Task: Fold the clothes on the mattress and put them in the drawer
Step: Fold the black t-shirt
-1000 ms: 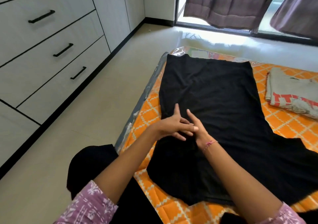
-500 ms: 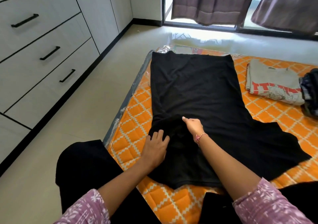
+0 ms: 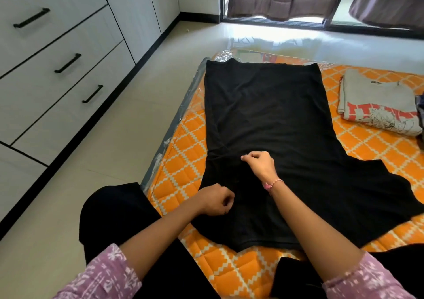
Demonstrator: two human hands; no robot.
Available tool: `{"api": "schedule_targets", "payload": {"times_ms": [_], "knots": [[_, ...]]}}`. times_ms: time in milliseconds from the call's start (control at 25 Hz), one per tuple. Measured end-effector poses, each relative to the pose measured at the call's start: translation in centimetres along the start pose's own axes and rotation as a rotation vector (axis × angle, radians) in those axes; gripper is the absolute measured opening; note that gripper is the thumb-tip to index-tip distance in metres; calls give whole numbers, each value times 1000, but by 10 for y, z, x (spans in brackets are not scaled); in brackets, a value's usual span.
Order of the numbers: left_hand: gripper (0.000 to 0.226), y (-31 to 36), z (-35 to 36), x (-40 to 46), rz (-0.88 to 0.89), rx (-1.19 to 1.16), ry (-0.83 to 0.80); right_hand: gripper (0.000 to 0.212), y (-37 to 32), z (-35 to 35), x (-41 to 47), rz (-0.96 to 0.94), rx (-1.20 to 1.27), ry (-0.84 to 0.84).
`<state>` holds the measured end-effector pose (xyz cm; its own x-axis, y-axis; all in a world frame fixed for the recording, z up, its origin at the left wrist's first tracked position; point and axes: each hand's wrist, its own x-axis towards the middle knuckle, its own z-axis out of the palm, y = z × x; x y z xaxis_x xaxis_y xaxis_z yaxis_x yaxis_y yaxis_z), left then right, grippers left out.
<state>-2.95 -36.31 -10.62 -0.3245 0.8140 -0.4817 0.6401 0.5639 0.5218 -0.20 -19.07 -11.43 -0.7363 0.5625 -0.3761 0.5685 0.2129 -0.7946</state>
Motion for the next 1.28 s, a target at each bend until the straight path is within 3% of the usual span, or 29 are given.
{"api": "schedule_targets", "payload": {"times_ms": [40, 120, 160, 200, 240, 320, 400, 560, 640, 720, 840, 960, 1080, 1160, 1240, 1280], "knots": [[9, -3, -11, 0, 42, -111, 0, 30, 5, -7, -2, -16, -10, -42], [13, -14, -38, 15, 77, -215, 355, 22, 14, -16, -6, -37, -87, -109], [17, -19, -52, 25, 37, -148, 559, 16, 17, -19, -7, -41, -114, -123], [23, -24, -65, 35, -25, -43, 652, 13, 18, -20, -7, -52, -138, -131], [29, -29, -75, 46, -65, 76, 626, 13, 19, -21, -9, -69, -178, -138], [34, -34, -86, 67, -67, 315, 388, 13, 22, -20, -11, -88, -278, -146], [32, -35, -87, 79, -33, 428, 267, 19, 26, -22, -13, -83, -352, -128], [26, -42, -81, 80, 27, 491, 384, 33, 32, -18, -25, -81, -638, -57], [27, -45, -76, 81, 56, 520, 417, 23, 36, -16, -28, -113, -624, -64], [22, -47, -74, 84, 32, 425, 496, 24, 42, -23, -31, -134, -439, -153], [13, -47, -78, 91, -75, 156, 617, 36, 43, -44, -35, -85, -431, -422], [15, -47, -73, 93, -116, 265, 596, 37, 36, -65, -34, 53, -464, -662], [25, -40, -63, 92, -143, 304, 606, 18, 33, -80, -35, 239, -504, -839], [39, -29, -51, 84, -221, 95, 783, 13, 38, -80, -31, 248, -498, -656], [55, -18, -27, 65, -320, -157, 886, 23, 38, -66, -21, 119, -427, -162], [67, -12, -11, 55, -356, -179, 803, 29, 33, -56, -16, 59, -334, -1]]}}
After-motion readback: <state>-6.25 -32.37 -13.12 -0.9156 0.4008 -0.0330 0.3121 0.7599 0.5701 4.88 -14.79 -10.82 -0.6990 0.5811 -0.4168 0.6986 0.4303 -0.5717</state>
